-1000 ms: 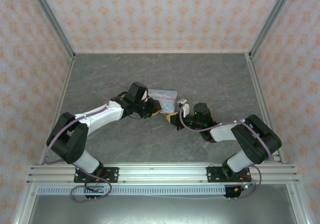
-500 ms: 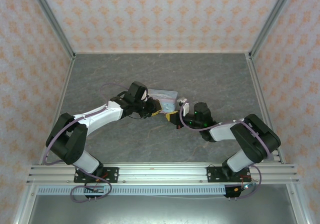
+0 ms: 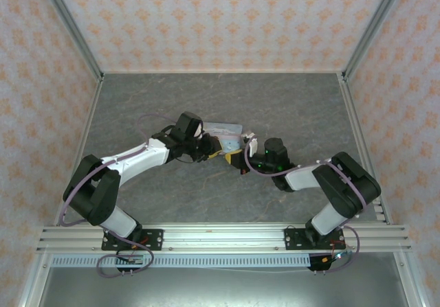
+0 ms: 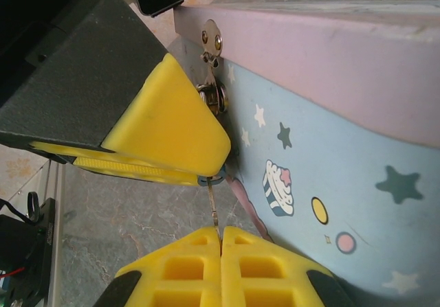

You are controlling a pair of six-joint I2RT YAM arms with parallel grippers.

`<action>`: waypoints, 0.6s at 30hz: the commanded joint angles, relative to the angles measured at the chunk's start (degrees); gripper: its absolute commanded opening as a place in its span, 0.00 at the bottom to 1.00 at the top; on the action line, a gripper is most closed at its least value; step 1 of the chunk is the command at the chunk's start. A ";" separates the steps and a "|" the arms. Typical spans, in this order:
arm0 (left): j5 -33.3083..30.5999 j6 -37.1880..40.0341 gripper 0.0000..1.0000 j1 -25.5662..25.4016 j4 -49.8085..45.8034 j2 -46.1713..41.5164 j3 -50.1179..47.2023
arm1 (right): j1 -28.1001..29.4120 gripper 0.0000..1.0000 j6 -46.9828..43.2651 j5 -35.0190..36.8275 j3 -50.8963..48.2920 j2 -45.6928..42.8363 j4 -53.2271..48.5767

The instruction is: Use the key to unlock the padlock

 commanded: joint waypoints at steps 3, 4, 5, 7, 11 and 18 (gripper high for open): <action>2.55 0.30 0.00 -0.63 2.35 -3.12 0.54 | 0.38 0.00 -0.77 0.44 0.95 0.54 0.99; 2.57 0.30 0.00 -0.62 2.37 -3.12 0.50 | 0.45 0.00 -0.74 0.56 1.03 0.56 0.90; 2.59 0.30 0.00 -0.62 2.36 -3.13 0.54 | 0.38 0.00 -0.76 0.49 1.04 0.56 0.80; 2.55 0.30 0.00 -0.63 2.43 -3.04 0.51 | 0.39 0.00 -0.79 0.40 1.43 0.66 0.36; 2.59 0.30 0.00 -0.63 2.31 -3.03 0.59 | 0.49 0.00 -1.03 0.41 2.18 0.50 -0.82; 2.54 0.30 0.00 -0.62 2.14 -3.02 0.72 | 0.58 0.00 -1.67 1.40 2.38 0.76 -2.61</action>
